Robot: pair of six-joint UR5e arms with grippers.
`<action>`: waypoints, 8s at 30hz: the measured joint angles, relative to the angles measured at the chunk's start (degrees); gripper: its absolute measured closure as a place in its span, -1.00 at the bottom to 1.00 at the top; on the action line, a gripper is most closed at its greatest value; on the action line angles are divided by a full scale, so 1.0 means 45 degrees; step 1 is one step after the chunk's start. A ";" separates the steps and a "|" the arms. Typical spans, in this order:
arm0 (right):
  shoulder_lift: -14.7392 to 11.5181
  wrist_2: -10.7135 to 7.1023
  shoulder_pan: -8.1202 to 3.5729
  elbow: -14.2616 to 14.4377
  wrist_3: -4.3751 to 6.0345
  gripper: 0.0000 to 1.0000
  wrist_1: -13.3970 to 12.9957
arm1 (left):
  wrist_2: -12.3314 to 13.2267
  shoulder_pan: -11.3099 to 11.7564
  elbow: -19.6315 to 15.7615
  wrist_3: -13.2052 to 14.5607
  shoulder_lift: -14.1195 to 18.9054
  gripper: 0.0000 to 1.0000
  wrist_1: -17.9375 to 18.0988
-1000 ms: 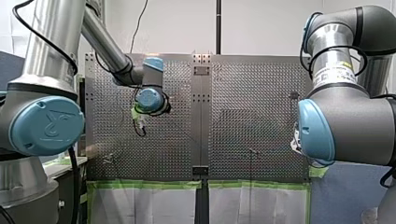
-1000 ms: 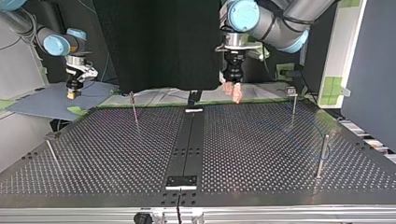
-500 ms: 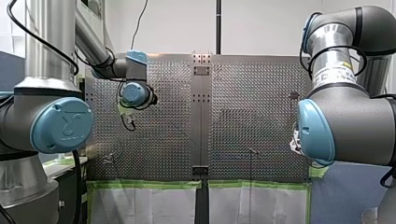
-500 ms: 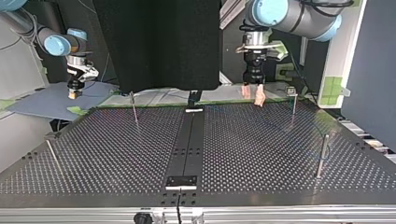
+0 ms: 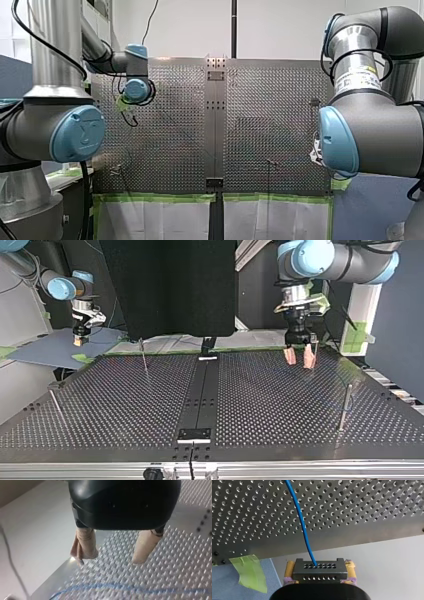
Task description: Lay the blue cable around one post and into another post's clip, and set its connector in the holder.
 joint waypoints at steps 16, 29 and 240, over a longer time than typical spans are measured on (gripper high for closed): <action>0.0001 0.0004 -0.0005 0.0000 -0.0007 1.00 0.0031 | -0.0146 0.1843 0.0049 -0.0816 -0.0544 -1.00 0.0513; 0.0018 -0.0005 0.0000 0.0001 -0.0042 1.00 -0.0025 | 0.0554 0.3424 0.0987 -0.2392 -0.1552 -1.00 0.1645; -0.4120 -0.2329 0.0398 -0.3804 -0.3424 1.00 0.8201 | 0.1448 0.3623 0.3375 -0.5709 -0.3879 -1.00 0.0966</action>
